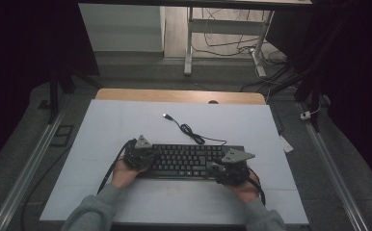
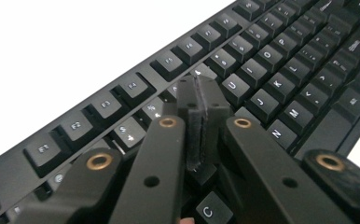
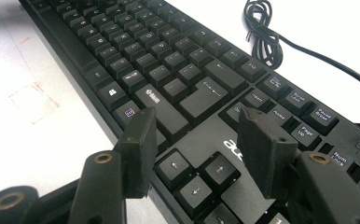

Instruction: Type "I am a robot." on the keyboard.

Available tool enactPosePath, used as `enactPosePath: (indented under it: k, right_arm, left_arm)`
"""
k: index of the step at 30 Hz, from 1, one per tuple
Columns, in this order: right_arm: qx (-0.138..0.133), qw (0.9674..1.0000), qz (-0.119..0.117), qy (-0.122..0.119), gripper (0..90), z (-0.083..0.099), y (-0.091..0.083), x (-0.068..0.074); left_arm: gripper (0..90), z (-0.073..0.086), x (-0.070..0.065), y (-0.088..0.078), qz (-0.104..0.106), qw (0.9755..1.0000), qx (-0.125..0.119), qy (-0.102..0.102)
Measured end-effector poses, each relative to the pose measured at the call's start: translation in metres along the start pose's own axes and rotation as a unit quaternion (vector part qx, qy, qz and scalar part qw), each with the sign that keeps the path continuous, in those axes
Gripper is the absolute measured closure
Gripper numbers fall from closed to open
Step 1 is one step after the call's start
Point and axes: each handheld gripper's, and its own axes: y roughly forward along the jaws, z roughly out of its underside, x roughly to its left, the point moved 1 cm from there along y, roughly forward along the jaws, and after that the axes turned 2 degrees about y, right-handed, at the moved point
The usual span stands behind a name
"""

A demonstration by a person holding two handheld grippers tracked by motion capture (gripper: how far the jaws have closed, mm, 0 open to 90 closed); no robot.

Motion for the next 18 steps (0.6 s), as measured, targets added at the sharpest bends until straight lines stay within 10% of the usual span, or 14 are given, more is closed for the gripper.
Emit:
enactPosePath:
  k: [7,18]
  right_arm:
    - [0.003,1.0,0.002,0.0,47.6,0.0,0.0,0.0]
    - [0.004,1.0,0.004,-0.002,47.5,0.001,0.001,-0.001]
  left_arm:
    - [83.2,0.001,0.006,-0.016,0.003,0.9997,-0.021,-0.009]
    - [50.8,0.007,0.022,-0.036,-0.019,0.9984,-0.035,-0.04]
